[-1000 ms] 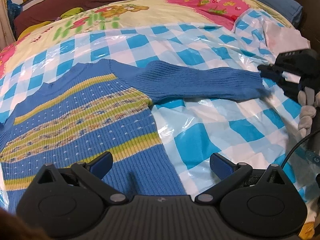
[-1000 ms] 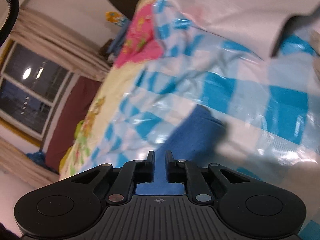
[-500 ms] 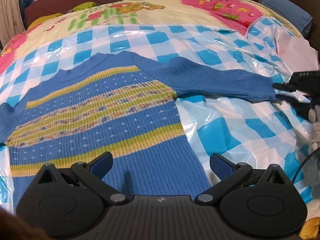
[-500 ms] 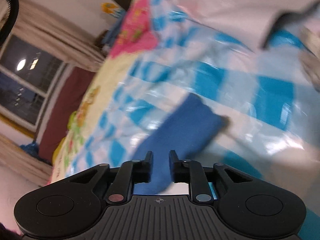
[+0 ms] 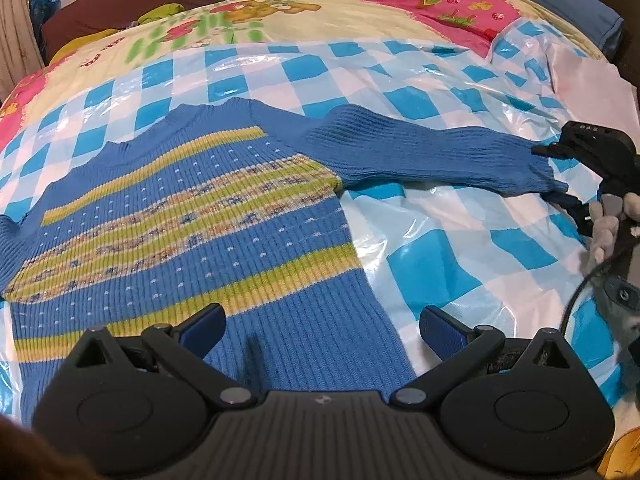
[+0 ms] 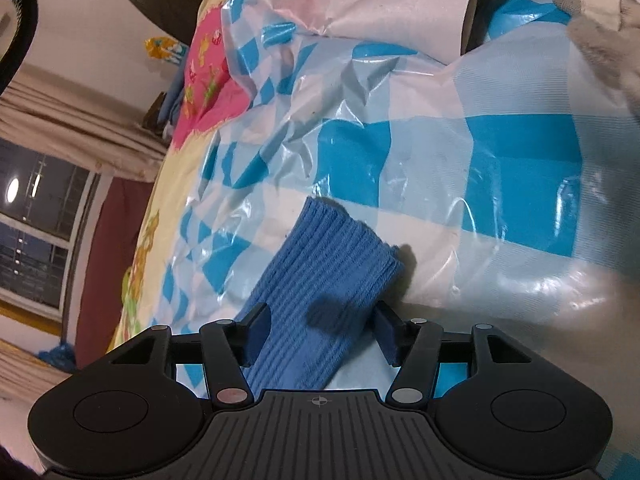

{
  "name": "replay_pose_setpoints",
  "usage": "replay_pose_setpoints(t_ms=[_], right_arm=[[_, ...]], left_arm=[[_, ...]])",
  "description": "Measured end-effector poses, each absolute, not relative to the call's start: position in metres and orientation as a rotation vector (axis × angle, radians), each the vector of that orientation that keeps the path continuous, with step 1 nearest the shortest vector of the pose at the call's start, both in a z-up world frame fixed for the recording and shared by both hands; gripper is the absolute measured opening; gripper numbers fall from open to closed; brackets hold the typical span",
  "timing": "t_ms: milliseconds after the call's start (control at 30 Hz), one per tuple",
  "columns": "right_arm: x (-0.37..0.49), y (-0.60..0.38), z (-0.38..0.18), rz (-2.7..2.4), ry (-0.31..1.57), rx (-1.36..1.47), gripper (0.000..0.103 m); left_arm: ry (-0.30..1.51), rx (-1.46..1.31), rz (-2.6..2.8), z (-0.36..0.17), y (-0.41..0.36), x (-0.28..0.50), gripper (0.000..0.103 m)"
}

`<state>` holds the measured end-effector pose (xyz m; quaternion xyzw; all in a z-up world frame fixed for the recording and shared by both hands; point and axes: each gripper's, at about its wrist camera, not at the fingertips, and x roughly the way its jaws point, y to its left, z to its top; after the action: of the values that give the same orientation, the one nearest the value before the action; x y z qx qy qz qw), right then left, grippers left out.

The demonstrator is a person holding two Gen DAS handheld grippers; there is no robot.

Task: Fold small clothes
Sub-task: 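Lift the sleeve with the right gripper and lay it across the sweater body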

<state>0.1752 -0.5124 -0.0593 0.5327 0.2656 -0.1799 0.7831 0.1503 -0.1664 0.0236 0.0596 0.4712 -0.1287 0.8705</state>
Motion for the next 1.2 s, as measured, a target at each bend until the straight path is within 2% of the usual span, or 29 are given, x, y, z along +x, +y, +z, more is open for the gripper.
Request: replay_pose_setpoints(t_ms=[33, 100, 167, 267, 567, 767, 967, 1200], right_arm=[[0.176, -0.513, -0.06, -0.394, 0.564, 1.157, 0.053], [0.179, -0.514, -0.061, -0.388, 0.563, 1.16, 0.025], [0.182, -0.512, -0.06, -0.373, 0.579, 1.156, 0.017], [0.184, -0.505, -0.047, -0.337, 0.564, 1.114, 0.01], [0.208, -0.444, 0.025, -0.089, 0.485, 1.018, 0.009], [0.236, -0.361, 0.061, 0.099, 0.524, 0.871, 0.009], [0.262, -0.255, 0.07, 0.264, 0.615, 0.692, 0.009], [0.273, -0.141, 0.053, 0.375, 0.71, 0.468, 0.009]], left_arm=[[0.987, 0.125, -0.265, 0.023, -0.165, 0.15, 0.103], [0.99, 0.122, -0.258, 0.023, -0.162, 0.149, 0.103], [0.988, 0.115, -0.252, 0.024, -0.158, 0.148, 0.103], [0.98, 0.102, -0.242, 0.027, -0.15, 0.146, 0.103], [0.972, 0.018, -0.172, 0.033, -0.094, 0.134, 0.103], [0.959, -0.06, -0.109, 0.034, -0.044, 0.121, 0.103], [0.944, -0.114, -0.026, 0.03, 0.009, 0.104, 0.103], [0.919, -0.158, 0.067, 0.023, 0.063, 0.083, 0.103]])
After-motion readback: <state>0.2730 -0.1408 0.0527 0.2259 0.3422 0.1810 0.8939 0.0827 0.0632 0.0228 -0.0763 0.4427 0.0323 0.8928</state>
